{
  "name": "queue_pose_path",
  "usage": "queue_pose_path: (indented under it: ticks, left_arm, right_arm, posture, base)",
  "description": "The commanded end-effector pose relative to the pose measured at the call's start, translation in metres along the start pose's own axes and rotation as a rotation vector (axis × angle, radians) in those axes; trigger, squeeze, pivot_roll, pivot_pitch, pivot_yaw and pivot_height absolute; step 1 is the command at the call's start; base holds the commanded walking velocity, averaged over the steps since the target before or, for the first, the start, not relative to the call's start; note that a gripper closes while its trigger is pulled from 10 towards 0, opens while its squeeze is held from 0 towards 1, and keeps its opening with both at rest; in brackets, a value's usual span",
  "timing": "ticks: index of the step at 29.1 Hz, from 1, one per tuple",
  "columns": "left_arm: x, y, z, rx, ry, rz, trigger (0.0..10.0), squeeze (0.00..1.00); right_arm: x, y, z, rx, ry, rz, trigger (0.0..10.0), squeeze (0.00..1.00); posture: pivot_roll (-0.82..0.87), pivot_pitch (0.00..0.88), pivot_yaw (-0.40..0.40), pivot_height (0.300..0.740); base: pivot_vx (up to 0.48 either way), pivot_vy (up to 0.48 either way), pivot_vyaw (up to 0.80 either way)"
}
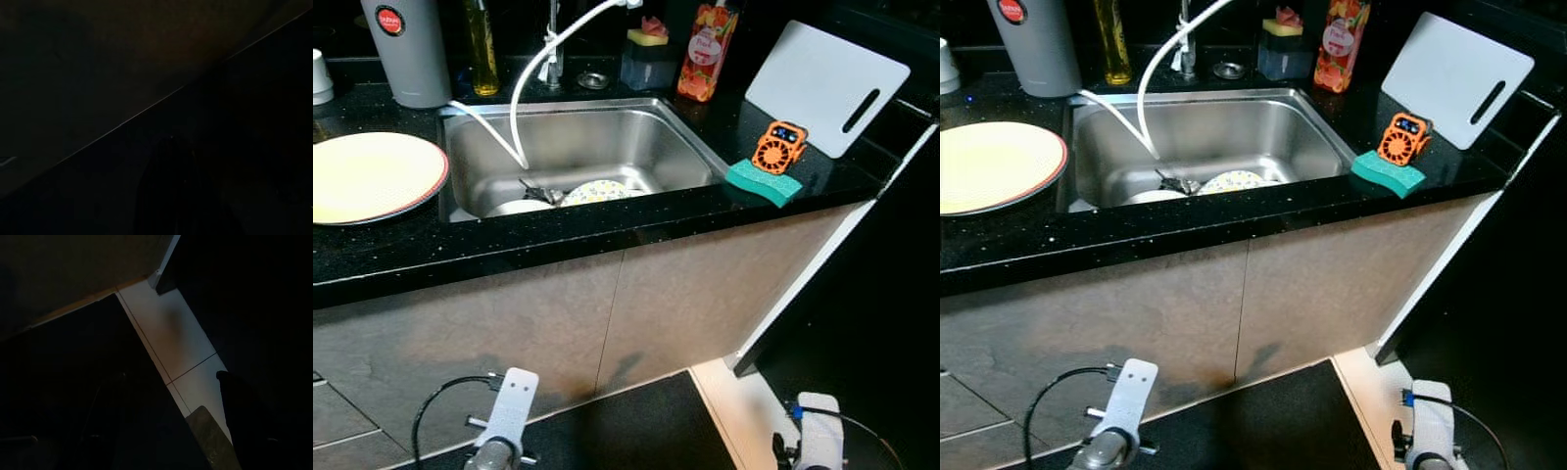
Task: Kitchen organization
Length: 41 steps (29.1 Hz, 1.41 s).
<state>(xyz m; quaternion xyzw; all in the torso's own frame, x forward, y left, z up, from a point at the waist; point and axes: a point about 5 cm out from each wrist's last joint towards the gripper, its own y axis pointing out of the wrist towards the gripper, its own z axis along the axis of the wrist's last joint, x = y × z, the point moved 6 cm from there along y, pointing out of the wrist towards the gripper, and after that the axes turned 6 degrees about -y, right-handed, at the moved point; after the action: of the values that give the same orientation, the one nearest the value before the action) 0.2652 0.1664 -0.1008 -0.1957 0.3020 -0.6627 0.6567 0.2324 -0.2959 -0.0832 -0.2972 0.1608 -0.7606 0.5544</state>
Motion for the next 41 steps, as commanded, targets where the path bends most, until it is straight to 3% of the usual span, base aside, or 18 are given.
queue_pose_path:
  ticks: [1, 8, 33, 37, 39, 41]
  left_arm:
    - [0.0, 0.0, -0.003, -0.016, 0.007, 0.004, 10.0, 0.0]
    - [-0.002, 0.002, 0.005, -0.002, 0.008, 0.006, 10.0, 0.0]
    - [0.01, 0.002, 0.006, 0.008, 0.063, -0.037, 10.0, 0.0]
    - [0.02, 0.001, 0.011, 0.041, 0.072, -0.122, 10.0, 0.0]
    - [0.042, -0.011, 0.019, 0.126, 0.119, -0.346, 10.0, 0.0]
    - [0.049, -0.036, 0.026, 0.202, 0.181, -0.549, 10.0, 0.0]
  right_arm:
    - [-0.001, -0.001, -0.003, -0.011, 0.015, -0.002, 10.0, 0.0]
    - [-0.003, 0.0, -0.002, -0.013, 0.018, -0.001, 10.0, 0.0]
    - [0.001, 0.003, 0.005, 0.0, 0.013, -0.006, 10.0, 0.0]
    - [0.001, 0.004, 0.01, 0.018, 0.015, -0.006, 10.0, 0.0]
    - [-0.001, 0.005, 0.024, 0.082, 0.013, 0.004, 10.0, 0.0]
    - [-0.01, 0.004, 0.043, 0.173, -0.012, 0.036, 10.0, 0.0]
  posture:
    - [-0.14, 0.051, -0.1, 0.74]
    - [-0.14, 0.043, -0.103, 0.74]
    - [-0.14, 0.024, -0.103, 0.74]
    - [-0.14, 0.025, -0.102, 0.74]
    - [-0.11, 0.037, -0.1, 0.74]
    - [-0.1, 0.041, -0.098, 0.74]
  base:
    - [0.0, 0.405, 0.0]
    - [0.0, 0.398, 0.0]
    - [0.0, 0.0, 0.0]
    - [0.0, 0.0, 0.0]
    - [0.0, 0.0, 0.0]
    - [0.0, 0.0, 0.0]
